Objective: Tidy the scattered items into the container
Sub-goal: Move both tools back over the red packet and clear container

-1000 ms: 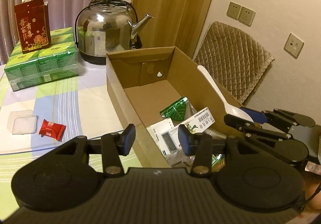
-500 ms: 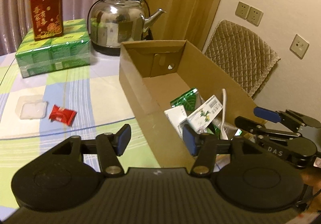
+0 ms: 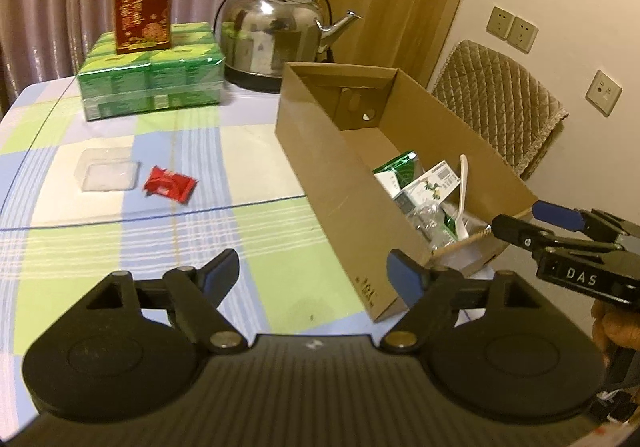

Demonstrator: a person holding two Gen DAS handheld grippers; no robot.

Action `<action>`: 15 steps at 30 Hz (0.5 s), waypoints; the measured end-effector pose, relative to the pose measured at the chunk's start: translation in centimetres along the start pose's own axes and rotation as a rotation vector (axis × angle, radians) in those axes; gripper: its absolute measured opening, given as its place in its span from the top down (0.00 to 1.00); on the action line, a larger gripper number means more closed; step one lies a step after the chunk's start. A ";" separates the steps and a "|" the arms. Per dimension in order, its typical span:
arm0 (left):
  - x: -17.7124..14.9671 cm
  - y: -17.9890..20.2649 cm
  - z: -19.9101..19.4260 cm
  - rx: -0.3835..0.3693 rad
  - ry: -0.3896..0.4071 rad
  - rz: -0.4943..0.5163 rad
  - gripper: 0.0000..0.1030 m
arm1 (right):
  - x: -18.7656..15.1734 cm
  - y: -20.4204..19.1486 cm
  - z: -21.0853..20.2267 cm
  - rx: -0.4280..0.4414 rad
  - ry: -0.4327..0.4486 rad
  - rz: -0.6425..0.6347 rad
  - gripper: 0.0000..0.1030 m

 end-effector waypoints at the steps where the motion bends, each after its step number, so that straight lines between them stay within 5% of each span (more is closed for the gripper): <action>1: -0.3 -0.3 -0.4 0.005 0.006 -0.003 0.19 | -0.1 -0.4 -0.2 0.003 -0.001 0.000 0.29; 15: -5.2 -5.8 -5.0 0.060 0.026 -0.091 0.01 | -0.3 -6.4 -2.2 0.067 -0.004 -0.052 0.05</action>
Point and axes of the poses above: each gripper's, at about its wrist camera, not at the fingertips, and z roughly the way its jaws point, y to its right, x to its top, the point moved 9 cm from there along z, roughly the way its jaws point, and after that the axes turned 15 degrees about -y, right-handed, at the moved point
